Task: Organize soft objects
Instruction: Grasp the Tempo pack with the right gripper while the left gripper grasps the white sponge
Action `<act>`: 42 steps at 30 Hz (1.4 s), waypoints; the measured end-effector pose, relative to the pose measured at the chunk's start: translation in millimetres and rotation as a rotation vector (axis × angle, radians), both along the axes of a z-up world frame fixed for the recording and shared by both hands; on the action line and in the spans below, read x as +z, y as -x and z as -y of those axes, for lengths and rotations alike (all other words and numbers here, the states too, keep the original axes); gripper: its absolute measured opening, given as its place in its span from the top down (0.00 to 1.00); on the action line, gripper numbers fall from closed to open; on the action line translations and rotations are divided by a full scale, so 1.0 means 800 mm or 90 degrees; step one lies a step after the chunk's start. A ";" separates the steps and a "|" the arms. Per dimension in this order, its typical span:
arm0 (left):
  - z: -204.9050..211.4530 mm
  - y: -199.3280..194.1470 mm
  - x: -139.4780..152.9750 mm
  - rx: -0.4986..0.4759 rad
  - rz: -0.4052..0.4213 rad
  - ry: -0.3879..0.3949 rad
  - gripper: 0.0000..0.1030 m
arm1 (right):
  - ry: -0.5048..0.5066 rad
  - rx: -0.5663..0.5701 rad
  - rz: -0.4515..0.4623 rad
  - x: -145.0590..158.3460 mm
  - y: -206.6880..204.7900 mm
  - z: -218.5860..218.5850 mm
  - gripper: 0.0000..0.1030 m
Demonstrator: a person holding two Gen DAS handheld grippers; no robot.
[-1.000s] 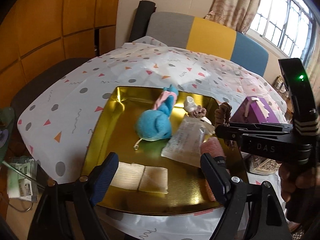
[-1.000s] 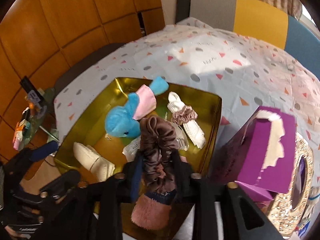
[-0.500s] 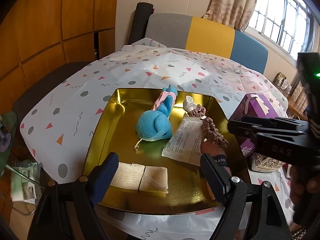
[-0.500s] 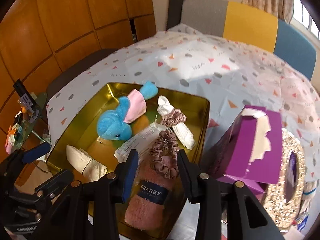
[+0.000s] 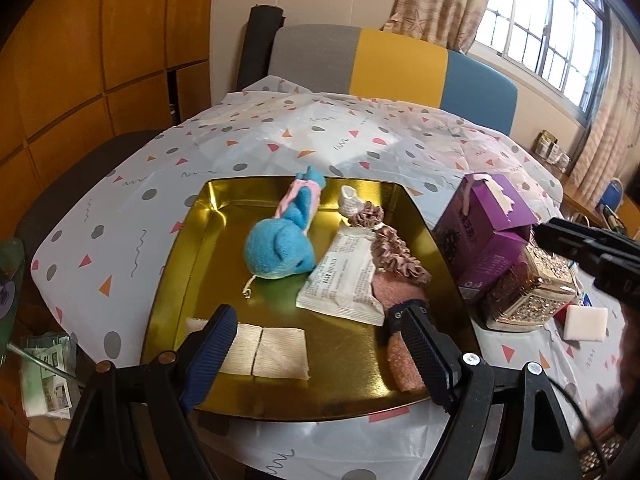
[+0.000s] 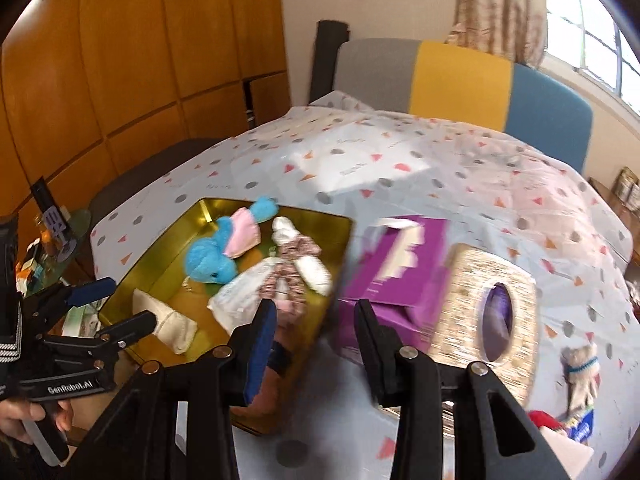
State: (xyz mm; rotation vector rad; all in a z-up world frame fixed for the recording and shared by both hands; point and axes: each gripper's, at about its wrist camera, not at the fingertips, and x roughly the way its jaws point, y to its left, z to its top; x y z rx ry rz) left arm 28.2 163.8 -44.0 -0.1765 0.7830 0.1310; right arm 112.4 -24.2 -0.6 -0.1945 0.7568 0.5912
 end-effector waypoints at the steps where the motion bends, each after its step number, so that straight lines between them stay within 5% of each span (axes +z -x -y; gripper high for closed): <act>1: 0.004 0.000 0.000 -0.006 0.000 -0.001 0.18 | 0.000 -0.011 0.005 0.002 0.000 0.010 0.61; 18: 0.062 -0.001 0.007 -0.103 -0.002 -0.028 0.18 | 0.000 -0.355 0.020 -0.002 -0.037 0.271 0.60; 25: 0.108 -0.004 0.011 -0.214 0.001 -0.022 0.21 | -0.071 -0.588 -0.009 -0.041 -0.038 0.408 0.60; 30: 0.164 -0.015 0.012 -0.305 -0.006 -0.028 0.24 | -0.200 -0.743 -0.109 -0.080 -0.023 0.489 0.60; 34: 0.216 -0.020 0.014 -0.385 -0.004 -0.042 0.24 | -0.276 -0.783 -0.171 -0.102 -0.013 0.518 0.60; 42: 0.328 -0.032 0.011 -0.536 0.011 -0.094 0.24 | -0.310 -0.757 -0.192 -0.109 -0.012 0.518 0.60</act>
